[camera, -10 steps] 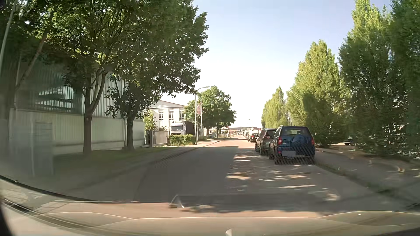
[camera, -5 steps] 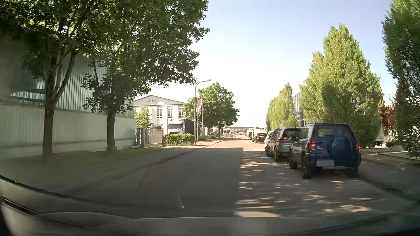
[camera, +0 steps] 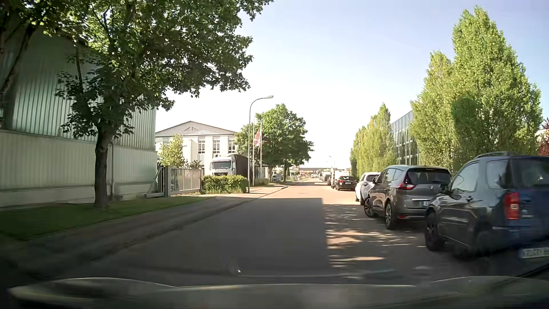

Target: Follow the waypoints while adhering to traffic rules and regulations

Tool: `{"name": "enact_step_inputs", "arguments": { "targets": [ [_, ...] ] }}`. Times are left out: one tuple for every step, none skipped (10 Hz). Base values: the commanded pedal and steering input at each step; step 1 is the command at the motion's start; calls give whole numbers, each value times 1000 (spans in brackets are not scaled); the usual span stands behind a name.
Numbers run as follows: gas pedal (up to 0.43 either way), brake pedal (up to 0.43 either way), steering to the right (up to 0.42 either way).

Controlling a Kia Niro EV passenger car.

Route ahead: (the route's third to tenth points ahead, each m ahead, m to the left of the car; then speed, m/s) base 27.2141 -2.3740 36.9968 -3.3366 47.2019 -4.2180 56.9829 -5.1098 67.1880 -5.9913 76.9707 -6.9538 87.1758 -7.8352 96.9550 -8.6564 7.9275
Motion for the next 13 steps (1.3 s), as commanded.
{"name": "enact_step_inputs", "arguments": {
  "targets": [
    [67,0,11],
    [67,0,11],
    [59,0,11],
    [0,0,14],
    [0,0,16],
    [0,0,18],
    [0,0,17],
    [0,0,17],
    [0,0,16],
    [0,0,15],
    [0,0,12],
    [0,0,9],
    [0,43,7]
  ]
}}
